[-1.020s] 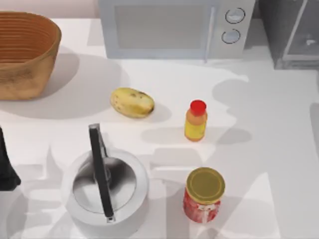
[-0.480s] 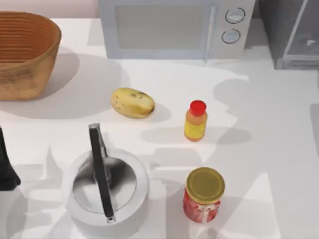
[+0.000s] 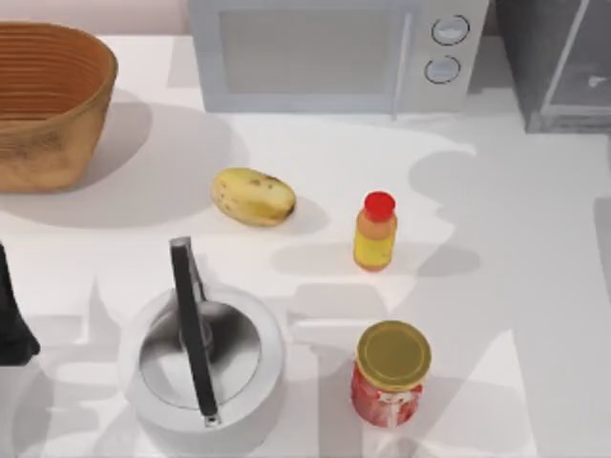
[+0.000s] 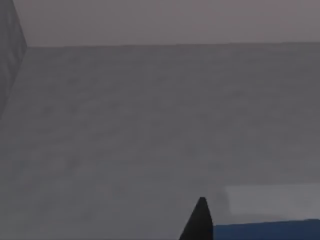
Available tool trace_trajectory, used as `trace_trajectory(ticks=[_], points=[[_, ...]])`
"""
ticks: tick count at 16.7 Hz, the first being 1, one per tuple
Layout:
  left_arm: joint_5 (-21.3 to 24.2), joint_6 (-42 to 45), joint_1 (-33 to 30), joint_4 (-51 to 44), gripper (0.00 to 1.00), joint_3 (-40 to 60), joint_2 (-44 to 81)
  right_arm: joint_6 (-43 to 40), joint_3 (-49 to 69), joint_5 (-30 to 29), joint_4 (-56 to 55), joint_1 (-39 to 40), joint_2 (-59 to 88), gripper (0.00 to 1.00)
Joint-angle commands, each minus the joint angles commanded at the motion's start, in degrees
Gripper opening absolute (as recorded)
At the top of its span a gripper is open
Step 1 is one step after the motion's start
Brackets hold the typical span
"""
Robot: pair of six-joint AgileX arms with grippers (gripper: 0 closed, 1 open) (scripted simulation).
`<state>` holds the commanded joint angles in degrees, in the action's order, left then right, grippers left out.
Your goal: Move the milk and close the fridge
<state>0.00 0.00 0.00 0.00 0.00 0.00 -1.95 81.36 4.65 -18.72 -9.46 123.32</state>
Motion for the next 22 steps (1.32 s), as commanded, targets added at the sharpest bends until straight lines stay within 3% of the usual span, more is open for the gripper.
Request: trace_trajectory(ticks=[6, 17, 22], points=[[0.0, 0.0, 0.0, 0.0, 1.00, 0.0, 0.0, 0.0, 0.0, 0.0, 0.0, 0.0, 0.0, 0.98], [0.0, 0.0, 0.0, 0.0, 1.00, 0.0, 0.0, 0.1, -0.4, -0.1, 0.2, 0.1, -0.4, 1.00], [0.0, 0.0, 0.0, 0.0, 1.00, 0.0, 0.0, 1.1, -9.9, -1.3, 3.2, 0.2, -11.0, 1.00]])
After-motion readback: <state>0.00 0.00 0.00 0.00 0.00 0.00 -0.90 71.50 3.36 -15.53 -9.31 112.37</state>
